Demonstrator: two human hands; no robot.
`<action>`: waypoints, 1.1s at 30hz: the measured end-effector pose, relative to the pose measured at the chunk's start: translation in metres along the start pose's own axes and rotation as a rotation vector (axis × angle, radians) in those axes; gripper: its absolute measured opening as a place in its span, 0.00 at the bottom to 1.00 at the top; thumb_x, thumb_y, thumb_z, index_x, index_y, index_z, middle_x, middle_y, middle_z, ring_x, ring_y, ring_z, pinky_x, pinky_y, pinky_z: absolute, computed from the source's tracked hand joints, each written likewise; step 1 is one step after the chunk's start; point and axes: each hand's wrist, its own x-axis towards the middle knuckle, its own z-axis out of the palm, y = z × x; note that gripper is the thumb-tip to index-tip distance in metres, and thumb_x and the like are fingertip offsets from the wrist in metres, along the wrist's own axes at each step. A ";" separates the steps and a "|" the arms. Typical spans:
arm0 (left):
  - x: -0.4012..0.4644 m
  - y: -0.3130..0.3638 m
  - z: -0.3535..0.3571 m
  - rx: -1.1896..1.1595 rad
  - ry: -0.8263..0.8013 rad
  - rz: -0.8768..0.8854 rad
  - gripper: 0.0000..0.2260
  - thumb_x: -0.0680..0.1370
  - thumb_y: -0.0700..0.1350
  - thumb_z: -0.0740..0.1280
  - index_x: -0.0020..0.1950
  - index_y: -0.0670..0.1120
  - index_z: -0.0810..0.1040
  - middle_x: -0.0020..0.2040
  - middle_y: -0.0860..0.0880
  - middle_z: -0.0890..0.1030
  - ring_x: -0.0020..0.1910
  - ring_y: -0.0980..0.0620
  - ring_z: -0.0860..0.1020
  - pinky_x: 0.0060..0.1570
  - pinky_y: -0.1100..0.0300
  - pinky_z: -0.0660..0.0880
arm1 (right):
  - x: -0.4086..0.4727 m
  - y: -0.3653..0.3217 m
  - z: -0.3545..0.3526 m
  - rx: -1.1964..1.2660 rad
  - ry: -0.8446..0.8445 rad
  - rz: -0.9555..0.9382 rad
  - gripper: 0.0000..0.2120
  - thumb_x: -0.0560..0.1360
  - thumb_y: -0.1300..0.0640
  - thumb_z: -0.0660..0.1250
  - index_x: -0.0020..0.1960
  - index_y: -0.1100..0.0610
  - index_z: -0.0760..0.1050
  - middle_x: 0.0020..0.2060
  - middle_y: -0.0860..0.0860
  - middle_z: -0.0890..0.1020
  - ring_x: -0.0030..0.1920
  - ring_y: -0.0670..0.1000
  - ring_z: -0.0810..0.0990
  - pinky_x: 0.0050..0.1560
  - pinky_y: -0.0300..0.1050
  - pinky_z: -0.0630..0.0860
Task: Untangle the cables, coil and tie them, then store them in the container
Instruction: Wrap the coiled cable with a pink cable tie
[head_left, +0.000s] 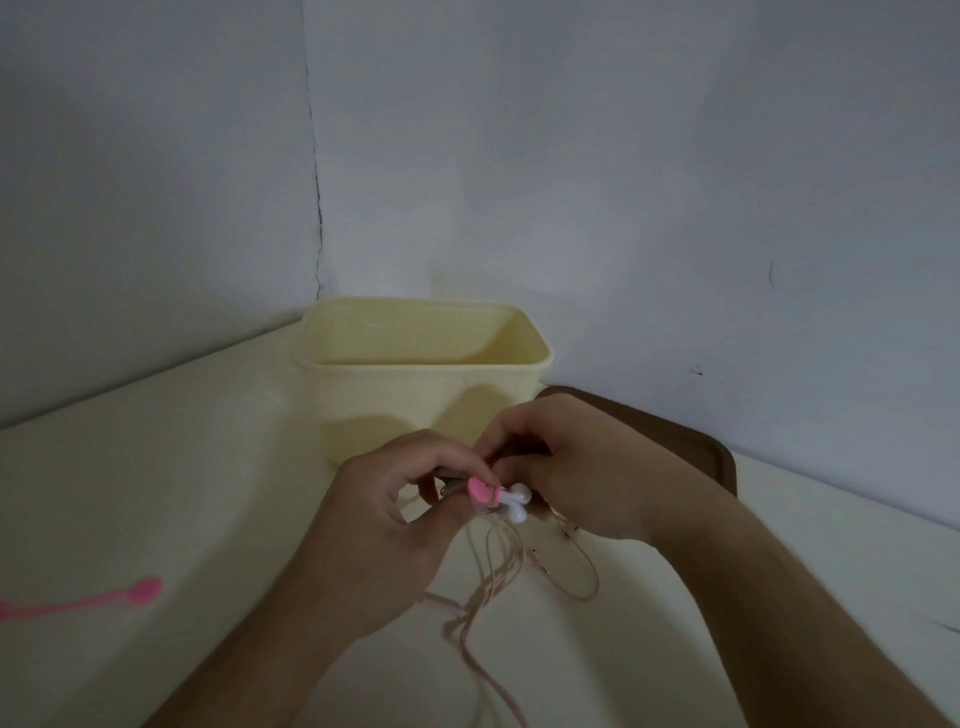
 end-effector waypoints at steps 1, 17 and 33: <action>0.000 0.000 0.000 0.001 -0.003 -0.004 0.11 0.76 0.37 0.77 0.45 0.54 0.85 0.45 0.51 0.86 0.46 0.47 0.81 0.47 0.57 0.75 | -0.001 0.000 -0.002 -0.006 -0.019 -0.005 0.12 0.81 0.65 0.66 0.53 0.52 0.85 0.36 0.52 0.87 0.33 0.48 0.81 0.37 0.45 0.78; 0.002 -0.005 0.001 -0.067 -0.053 -0.093 0.07 0.79 0.53 0.71 0.48 0.52 0.85 0.46 0.50 0.86 0.49 0.46 0.83 0.52 0.45 0.79 | 0.002 0.003 0.000 0.029 0.073 -0.041 0.05 0.79 0.62 0.73 0.49 0.52 0.83 0.38 0.47 0.87 0.37 0.44 0.85 0.41 0.43 0.82; 0.002 -0.003 0.000 -0.038 0.054 -0.215 0.05 0.77 0.51 0.76 0.42 0.54 0.87 0.43 0.54 0.87 0.46 0.52 0.83 0.51 0.55 0.75 | 0.006 0.002 0.011 0.213 0.260 -0.023 0.06 0.76 0.67 0.75 0.46 0.57 0.85 0.37 0.53 0.88 0.40 0.52 0.88 0.48 0.52 0.87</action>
